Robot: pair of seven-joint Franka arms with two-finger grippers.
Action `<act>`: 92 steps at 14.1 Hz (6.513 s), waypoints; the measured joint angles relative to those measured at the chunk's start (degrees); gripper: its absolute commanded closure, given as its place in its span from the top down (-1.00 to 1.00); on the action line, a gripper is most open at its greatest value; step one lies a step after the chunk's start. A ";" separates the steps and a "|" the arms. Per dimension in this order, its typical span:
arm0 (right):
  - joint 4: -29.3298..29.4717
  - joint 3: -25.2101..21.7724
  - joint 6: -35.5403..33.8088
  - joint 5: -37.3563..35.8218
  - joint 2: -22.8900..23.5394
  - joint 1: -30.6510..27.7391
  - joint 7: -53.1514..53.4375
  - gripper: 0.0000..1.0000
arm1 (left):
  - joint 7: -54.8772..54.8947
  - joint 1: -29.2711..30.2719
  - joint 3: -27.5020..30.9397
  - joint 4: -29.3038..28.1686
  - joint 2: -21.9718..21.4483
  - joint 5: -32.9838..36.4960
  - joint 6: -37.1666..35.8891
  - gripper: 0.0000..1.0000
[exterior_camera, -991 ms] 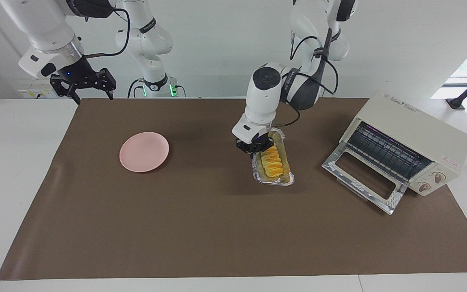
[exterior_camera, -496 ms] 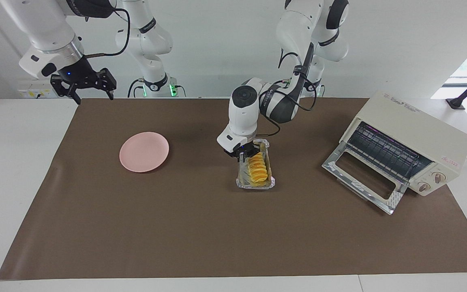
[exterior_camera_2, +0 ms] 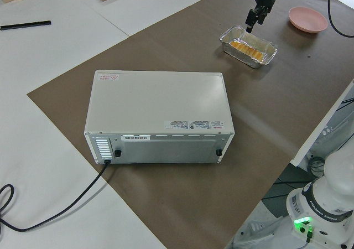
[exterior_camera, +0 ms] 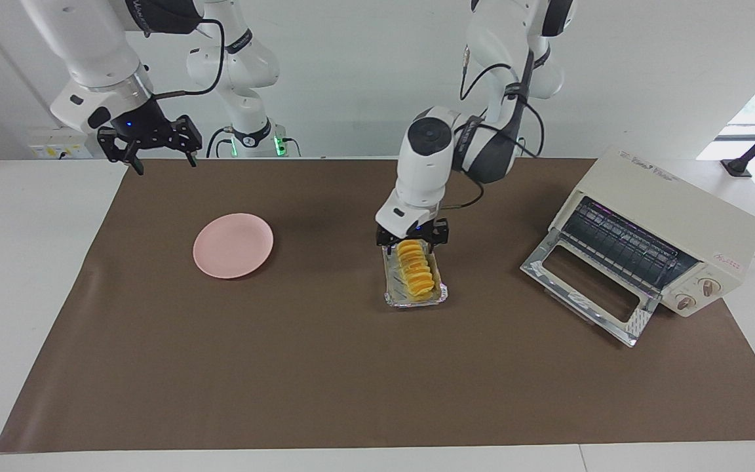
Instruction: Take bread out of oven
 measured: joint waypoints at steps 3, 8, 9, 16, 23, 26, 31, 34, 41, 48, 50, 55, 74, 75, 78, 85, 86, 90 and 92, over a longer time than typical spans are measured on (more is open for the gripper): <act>-1.92 0.19 4.48 0.04 0.39 6.06 7.04 1.00 | 7.99 9.74 0.37 -0.04 -7.29 -0.07 -11.42 1.00; -3.30 0.59 16.93 0.11 9.35 19.43 24.29 1.00 | 20.56 21.45 0.57 -0.28 -16.16 -0.08 -27.68 1.00; -3.03 0.61 19.20 0.11 12.01 21.62 27.30 1.00 | 21.19 21.94 0.45 -0.49 -17.22 0.17 -29.92 1.00; 12.12 0.38 26.30 0.01 35.64 32.92 45.52 1.00 | 27.03 29.86 -3.27 -3.78 -20.34 0.56 -29.78 1.00; 13.73 -0.74 30.63 -0.34 39.70 32.77 45.54 0.83 | 27.45 30.06 -3.86 -3.93 -20.35 1.78 -28.74 1.00; 12.14 -0.86 32.78 -0.34 39.78 32.57 45.53 0.10 | 28.04 30.07 -4.03 -3.34 -20.61 2.93 -28.72 1.00; 10.79 -0.85 34.26 -0.34 39.82 32.61 45.53 -1.00 | 31.98 30.58 -4.38 -3.28 -21.06 3.15 -29.03 1.00; 10.98 -0.83 34.27 -0.34 39.78 32.62 45.53 -1.00 | 32.00 30.72 -4.46 -3.28 -21.33 3.16 -29.03 1.00; 16.71 -1.28 24.30 -0.41 39.33 29.43 44.72 -1.00 | 32.00 30.80 -4.44 -3.28 -21.59 3.17 -29.03 1.00; 23.29 -1.14 20.79 -0.22 39.17 10.46 20.70 -1.00 | 32.00 30.80 -4.44 -3.28 -21.61 3.17 -29.04 1.00; 23.26 -1.06 23.98 -0.18 39.98 6.72 13.85 -1.00 | 32.00 30.80 -4.44 -3.28 -21.61 3.17 -29.04 1.00; 22.92 -0.90 31.59 -0.18 43.97 1.03 5.57 -1.00 | 32.00 30.80 -4.44 -3.28 -21.61 3.17 -29.04 1.00; 20.50 -0.76 32.01 -2.94 42.05 5.51 5.87 1.00 | 32.00 30.81 -4.44 -3.28 -21.61 3.17 -29.04 1.00; 18.91 -0.87 33.97 -2.95 42.12 5.45 5.87 1.00 | 32.00 30.81 -4.44 -3.28 -21.61 3.17 -29.04 1.00; 14.73 -0.97 38.63 -2.98 42.31 5.07 5.87 1.00 | 32.00 30.81 -4.44 -3.28 -21.61 3.17 -29.04 1.00; 13.36 -0.99 41.49 -2.96 42.29 4.91 6.07 -1.00 | 32.00 30.81 -4.44 -3.28 -21.61 3.17 -29.04 1.00; 13.30 -0.99 41.88 -2.96 42.29 4.86 6.11 -1.00 | 32.00 30.81 -4.44 -3.28 -21.61 3.17 -29.04 1.00; 13.32 -0.99 42.00 -2.96 42.11 4.55 6.12 -1.00 | 32.00 30.81 -4.44 -3.28 -21.61 3.17 -29.04 1.00; 13.94 -0.99 40.48 -2.97 41.75 4.32 6.12 -1.00 | 32.00 30.81 -4.44 -3.28 -21.61 3.17 -29.04 1.00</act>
